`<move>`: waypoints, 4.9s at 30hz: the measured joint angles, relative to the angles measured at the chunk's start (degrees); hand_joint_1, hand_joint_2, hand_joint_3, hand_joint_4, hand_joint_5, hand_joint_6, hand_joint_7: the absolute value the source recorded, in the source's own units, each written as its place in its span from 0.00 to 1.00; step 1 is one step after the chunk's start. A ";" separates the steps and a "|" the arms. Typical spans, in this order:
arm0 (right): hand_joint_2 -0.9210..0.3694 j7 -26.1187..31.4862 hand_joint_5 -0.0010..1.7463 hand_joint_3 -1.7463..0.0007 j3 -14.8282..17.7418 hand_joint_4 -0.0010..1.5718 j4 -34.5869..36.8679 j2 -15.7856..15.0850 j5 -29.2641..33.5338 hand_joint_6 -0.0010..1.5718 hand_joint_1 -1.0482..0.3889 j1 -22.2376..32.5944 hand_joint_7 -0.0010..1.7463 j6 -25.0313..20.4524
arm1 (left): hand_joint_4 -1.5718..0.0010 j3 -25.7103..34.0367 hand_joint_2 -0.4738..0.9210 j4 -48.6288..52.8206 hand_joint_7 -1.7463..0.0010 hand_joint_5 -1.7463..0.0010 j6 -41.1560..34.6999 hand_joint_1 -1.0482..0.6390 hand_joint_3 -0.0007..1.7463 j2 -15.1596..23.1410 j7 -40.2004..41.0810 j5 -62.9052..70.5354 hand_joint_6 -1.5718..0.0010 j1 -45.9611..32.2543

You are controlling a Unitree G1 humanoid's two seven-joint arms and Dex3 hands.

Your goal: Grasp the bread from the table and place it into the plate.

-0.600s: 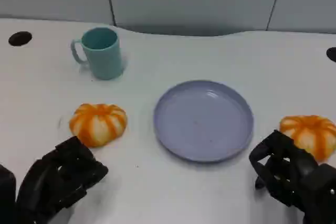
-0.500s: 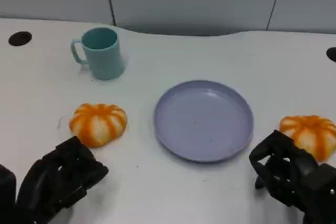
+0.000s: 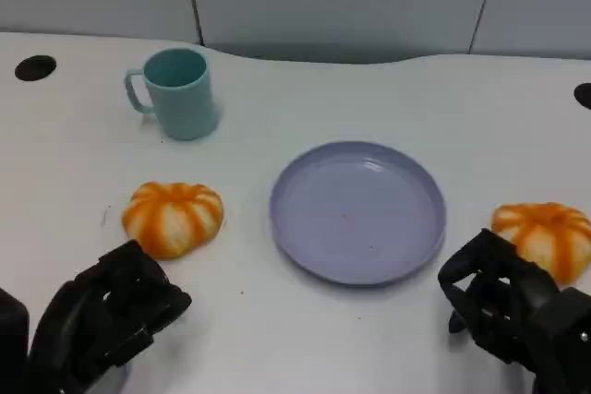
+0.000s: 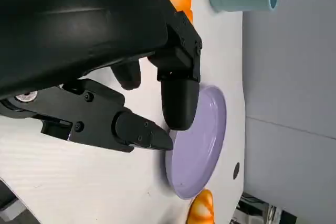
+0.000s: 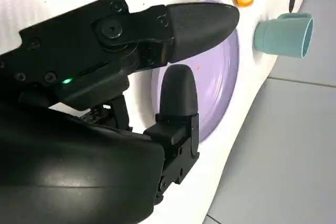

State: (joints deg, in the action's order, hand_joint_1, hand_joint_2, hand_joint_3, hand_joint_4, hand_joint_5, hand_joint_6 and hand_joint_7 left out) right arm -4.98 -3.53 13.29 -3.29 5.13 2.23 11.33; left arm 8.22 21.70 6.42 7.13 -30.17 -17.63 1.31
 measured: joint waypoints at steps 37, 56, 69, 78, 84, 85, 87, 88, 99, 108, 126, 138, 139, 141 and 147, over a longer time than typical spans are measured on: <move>0.00 0.14 1.00 0.81 -0.39 0.38 -0.04 1.83 0.04 0.24 0.53 -0.26 1.00 -1.28 | 1.00 -28.04 0.98 12.31 1.00 1.00 7.83 0.15 0.00 20.29 15.15 65.60 0.97 30.49; 0.00 -0.76 1.00 0.80 -0.44 0.37 -2.05 1.39 -0.05 0.24 0.54 1.02 1.00 -2.46 | 0.80 -39.70 0.93 52.60 0.48 0.45 2.85 0.39 0.00 6.14 32.28 65.25 0.73 47.56; 0.00 -0.72 1.00 0.80 -0.48 0.36 -2.64 1.15 0.12 0.23 0.55 1.30 1.00 -2.74 | 0.54 -37.44 1.00 53.69 0.00 0.00 10.02 0.49 0.11 6.03 46.68 59.30 0.69 44.26; 0.00 -0.71 1.00 0.80 -0.75 0.37 -2.85 1.15 0.14 0.23 0.54 1.37 1.00 -2.78 | 0.52 -30.99 0.97 52.34 0.00 0.00 19.59 0.50 0.07 7.07 46.38 50.88 0.67 40.58; 0.00 -0.70 1.00 0.80 -1.07 0.38 -2.86 1.17 0.14 0.23 0.54 1.38 1.00 -2.78 | 0.52 -25.64 0.98 48.94 0.00 0.00 21.83 0.50 0.06 7.07 40.02 43.72 0.66 40.03; 0.00 -0.70 1.00 0.80 -1.10 0.38 -2.86 1.17 0.14 0.24 0.53 1.38 1.00 -2.78 | 0.51 -25.52 0.97 48.90 0.00 0.00 21.83 0.53 0.06 7.07 39.65 43.53 0.65 40.02; 0.00 -0.44 1.00 0.80 -1.25 0.38 -2.84 1.19 0.19 0.24 0.53 1.39 1.00 -2.72 | 0.51 -23.22 0.97 45.30 0.00 0.00 23.11 0.55 0.06 7.03 34.32 39.16 0.65 38.95; 0.00 -0.28 1.00 0.80 -1.39 0.38 -2.79 1.20 0.32 0.24 0.53 1.37 1.00 -2.71 | 0.50 -22.01 0.97 42.64 0.00 0.00 24.69 0.55 0.05 6.88 31.25 36.58 0.65 38.59; 0.00 0.30 1.00 0.81 -2.20 0.39 -1.19 2.16 0.35 0.25 0.51 0.73 1.00 -0.98 | 0.44 -26.38 0.97 35.03 0.00 0.00 23.97 0.53 0.05 3.04 24.95 40.33 0.60 44.20; 0.00 1.38 1.00 0.80 -2.50 0.38 -0.11 2.86 1.27 0.24 0.53 0.55 1.00 0.93 | 0.44 -34.91 0.95 42.69 0.00 0.00 21.02 0.50 0.04 -5.80 26.64 49.32 0.59 52.68; 0.00 1.01 1.00 0.80 -3.03 0.43 0.12 3.54 0.63 0.25 0.52 1.11 1.00 2.23 | 0.98 -42.86 1.00 49.08 0.95 0.79 19.92 0.13 0.09 -6.72 30.05 57.52 0.84 54.98; 0.00 0.81 1.00 0.80 -3.09 0.44 1.17 3.57 0.17 0.25 0.53 1.12 1.00 3.17 | 1.00 -44.74 1.00 49.05 1.00 0.98 20.68 0.08 0.15 -6.47 30.24 58.92 0.91 56.56; 0.00 0.82 1.00 0.80 -3.09 0.43 1.18 3.57 0.15 0.25 0.53 1.12 1.00 3.17 | 1.00 -44.76 1.00 49.05 1.00 0.99 20.68 0.08 0.15 -6.41 30.24 58.94 0.91 56.57; 0.00 0.84 1.00 0.80 -3.09 0.43 1.18 3.57 0.18 0.25 0.53 1.12 1.00 3.17 | 1.00 -44.70 1.00 49.01 1.00 0.99 20.68 0.08 0.15 -6.18 30.24 58.92 0.91 56.58; 0.00 0.90 1.00 0.80 -3.07 0.41 1.18 3.56 0.25 0.24 0.53 1.12 1.00 3.15 | 0.96 -41.20 1.00 47.36 0.99 0.98 21.65 0.09 0.13 -4.11 28.26 55.42 0.89 56.61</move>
State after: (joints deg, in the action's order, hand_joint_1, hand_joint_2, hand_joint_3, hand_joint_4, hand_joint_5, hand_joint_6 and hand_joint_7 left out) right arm -4.08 -6.60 14.47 0.27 5.38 3.36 14.49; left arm -32.98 69.07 28.07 3.01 -1.91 37.79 57.91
